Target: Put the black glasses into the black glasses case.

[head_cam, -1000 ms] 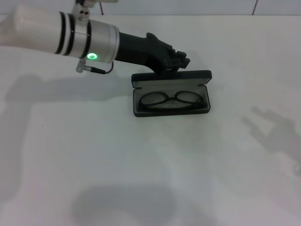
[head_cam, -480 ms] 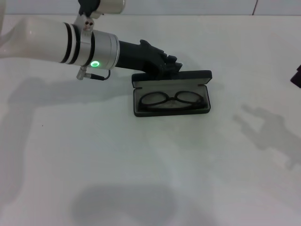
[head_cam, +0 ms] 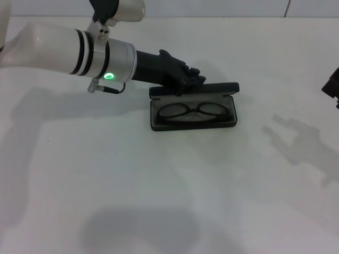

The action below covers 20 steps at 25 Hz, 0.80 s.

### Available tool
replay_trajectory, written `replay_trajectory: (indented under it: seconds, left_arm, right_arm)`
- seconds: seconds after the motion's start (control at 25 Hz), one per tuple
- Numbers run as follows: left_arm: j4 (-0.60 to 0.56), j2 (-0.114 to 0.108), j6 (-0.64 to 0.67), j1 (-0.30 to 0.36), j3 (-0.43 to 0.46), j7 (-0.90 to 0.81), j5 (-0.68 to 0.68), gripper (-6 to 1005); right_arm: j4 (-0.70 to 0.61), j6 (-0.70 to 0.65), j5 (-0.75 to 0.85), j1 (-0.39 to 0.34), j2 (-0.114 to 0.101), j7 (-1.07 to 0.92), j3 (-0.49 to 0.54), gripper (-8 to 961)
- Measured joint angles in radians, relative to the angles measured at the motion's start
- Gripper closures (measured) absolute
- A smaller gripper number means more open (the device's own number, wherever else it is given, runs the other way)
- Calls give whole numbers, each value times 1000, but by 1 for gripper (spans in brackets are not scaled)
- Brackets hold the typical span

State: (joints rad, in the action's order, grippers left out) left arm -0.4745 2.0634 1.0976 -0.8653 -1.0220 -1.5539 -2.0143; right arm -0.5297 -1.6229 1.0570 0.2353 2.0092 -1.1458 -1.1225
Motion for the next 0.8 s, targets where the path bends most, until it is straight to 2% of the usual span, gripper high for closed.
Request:
replay_trajectory:
  seconds: [0.4,0.6,0.8]
  left_arm:
    - [28,6,19,11,-26,-3,-10,760]
    - [48,18,32,19,-26,14,-8,755]
    - [-61,24,189,61,-26,39,95,749]
  right_arm:
    - [12,9,1,10,1,0,-4,568]
    - [12,10,1,10,2,0,-3,568]
    - [12,-7,2,1,-8,-4,0,567]
